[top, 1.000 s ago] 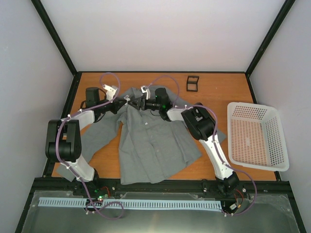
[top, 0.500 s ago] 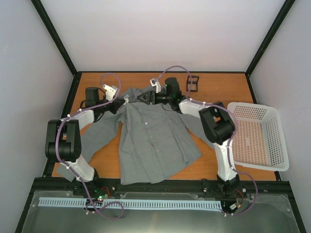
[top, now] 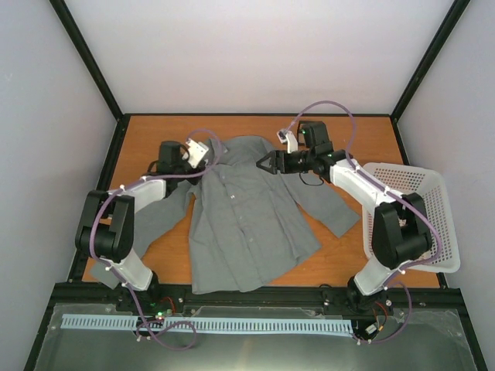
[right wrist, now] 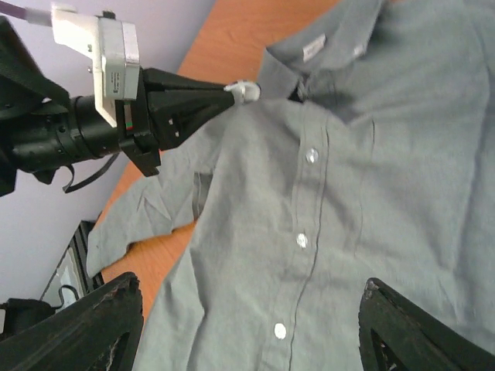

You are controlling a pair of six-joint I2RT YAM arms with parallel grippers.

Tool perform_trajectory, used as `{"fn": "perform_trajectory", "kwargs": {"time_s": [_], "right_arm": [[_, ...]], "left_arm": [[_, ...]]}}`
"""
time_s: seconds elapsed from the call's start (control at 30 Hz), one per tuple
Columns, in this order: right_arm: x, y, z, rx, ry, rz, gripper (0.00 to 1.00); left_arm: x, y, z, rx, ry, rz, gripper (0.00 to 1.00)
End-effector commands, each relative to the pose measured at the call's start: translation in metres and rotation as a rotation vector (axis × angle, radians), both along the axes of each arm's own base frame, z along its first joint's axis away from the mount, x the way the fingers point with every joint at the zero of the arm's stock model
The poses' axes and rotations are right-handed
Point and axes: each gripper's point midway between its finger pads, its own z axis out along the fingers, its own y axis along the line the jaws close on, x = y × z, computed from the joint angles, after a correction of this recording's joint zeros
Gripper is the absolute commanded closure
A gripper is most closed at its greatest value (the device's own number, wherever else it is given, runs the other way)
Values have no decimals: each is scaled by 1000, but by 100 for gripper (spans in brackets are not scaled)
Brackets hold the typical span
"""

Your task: Pin the brooch onto the clothing

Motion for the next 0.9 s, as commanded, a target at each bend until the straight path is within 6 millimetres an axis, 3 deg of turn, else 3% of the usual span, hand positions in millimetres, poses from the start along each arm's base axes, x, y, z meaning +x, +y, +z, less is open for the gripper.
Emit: {"fn": "perform_trajectory", "kwargs": {"time_s": [0.0,0.13,0.23,0.3,0.37,0.47,0.6,0.73,0.87], "right_arm": [[-19,-16,-6,-58,59,-25,26],[-26,-21,7,-49,52,-29,26],[-30,-29,10,-50,56,-44,26],[-31,-36,7,-37,80,-48,26],[-31,-44,3,-23,106,-59,26],[-31,-53,0,-23,107,-72,26],[-29,-58,-1,-5,115,-78,26],[-25,-56,-6,4,138,-80,26],[-12,-55,-23,-29,176,-102,27]], "left_arm": [[3,6,4,238,-101,126,99],[-12,4,-17,352,-57,183,99],[-25,-4,-22,344,-19,186,97],[-35,-13,-24,286,43,162,89],[-50,-33,-23,192,121,74,71],[-73,-59,-10,36,220,-24,54],[-101,-84,24,-186,286,-117,46],[-95,-59,59,-404,344,-27,45],[-82,-23,76,-516,362,133,43]]}}
